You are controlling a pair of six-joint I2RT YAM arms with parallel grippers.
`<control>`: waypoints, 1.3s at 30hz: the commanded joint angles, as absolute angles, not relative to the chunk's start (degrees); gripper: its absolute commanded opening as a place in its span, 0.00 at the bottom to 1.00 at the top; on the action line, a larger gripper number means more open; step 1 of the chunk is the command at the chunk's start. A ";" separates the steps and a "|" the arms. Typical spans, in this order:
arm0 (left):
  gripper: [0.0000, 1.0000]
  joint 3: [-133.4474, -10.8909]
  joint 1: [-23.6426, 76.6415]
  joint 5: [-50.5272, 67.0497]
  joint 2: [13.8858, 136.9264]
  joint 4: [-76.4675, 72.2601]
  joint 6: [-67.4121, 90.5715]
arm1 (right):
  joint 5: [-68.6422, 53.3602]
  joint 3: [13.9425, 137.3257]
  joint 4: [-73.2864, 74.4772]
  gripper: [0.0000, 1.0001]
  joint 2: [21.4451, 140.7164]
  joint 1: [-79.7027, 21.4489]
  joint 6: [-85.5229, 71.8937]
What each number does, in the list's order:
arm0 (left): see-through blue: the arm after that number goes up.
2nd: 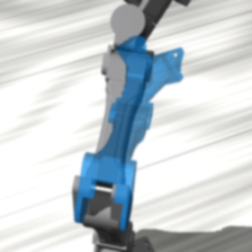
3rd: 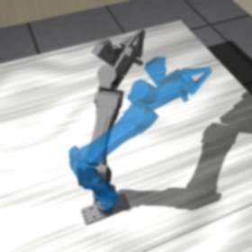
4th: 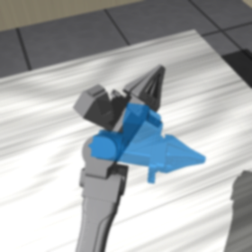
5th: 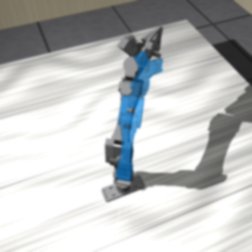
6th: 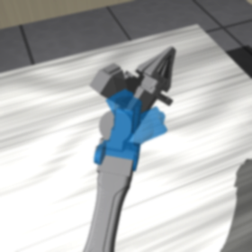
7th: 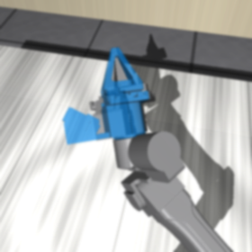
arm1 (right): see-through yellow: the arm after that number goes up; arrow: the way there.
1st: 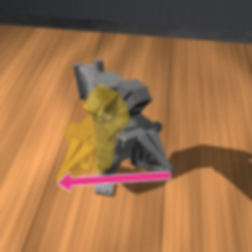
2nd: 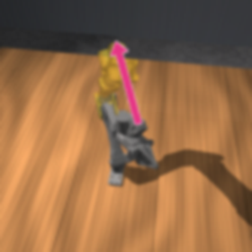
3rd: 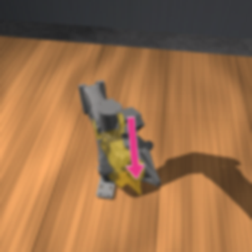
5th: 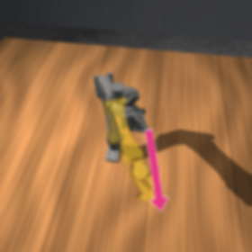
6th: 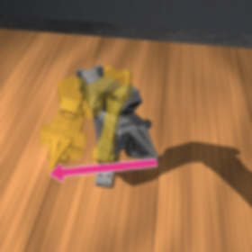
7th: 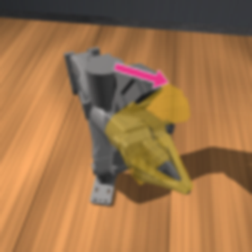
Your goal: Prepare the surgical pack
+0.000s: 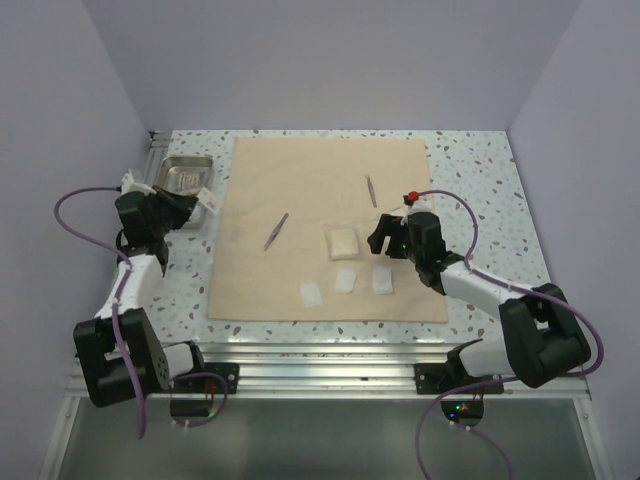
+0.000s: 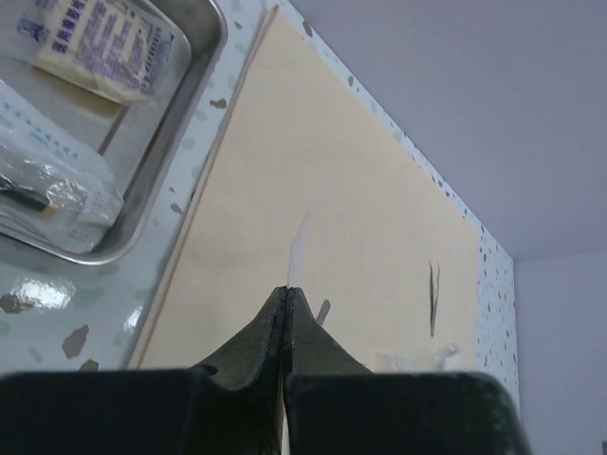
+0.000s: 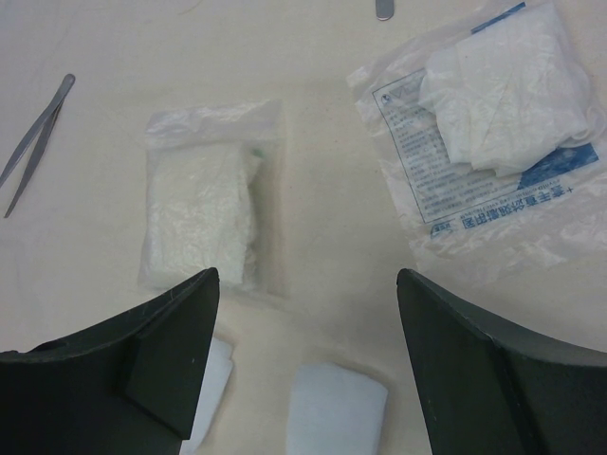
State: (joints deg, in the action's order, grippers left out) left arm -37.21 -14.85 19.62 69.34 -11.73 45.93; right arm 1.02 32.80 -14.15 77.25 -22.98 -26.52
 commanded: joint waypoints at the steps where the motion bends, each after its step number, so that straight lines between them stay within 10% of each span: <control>1: 0.00 -42.97 -18.01 19.69 73.46 -14.24 46.75 | 2.72 34.89 -14.68 0.79 76.90 -23.38 -25.66; 21: 0.00 -58.01 -22.41 8.61 97.20 -14.24 48.69 | 2.20 34.63 -14.94 0.79 76.82 -23.29 -26.10; 29: 0.63 -57.66 -21.45 4.58 92.73 -7.23 43.26 | 1.14 34.72 -15.21 0.79 77.08 -23.38 -26.10; 39: 0.75 -53.71 -4.78 2.36 80.34 3.43 34.10 | 1.41 35.68 -14.86 0.78 77.87 -24.78 -24.96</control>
State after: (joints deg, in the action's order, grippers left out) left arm -55.70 -11.03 2.09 83.68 -0.30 38.68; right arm 1.76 32.99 -14.11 77.32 -24.12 -26.30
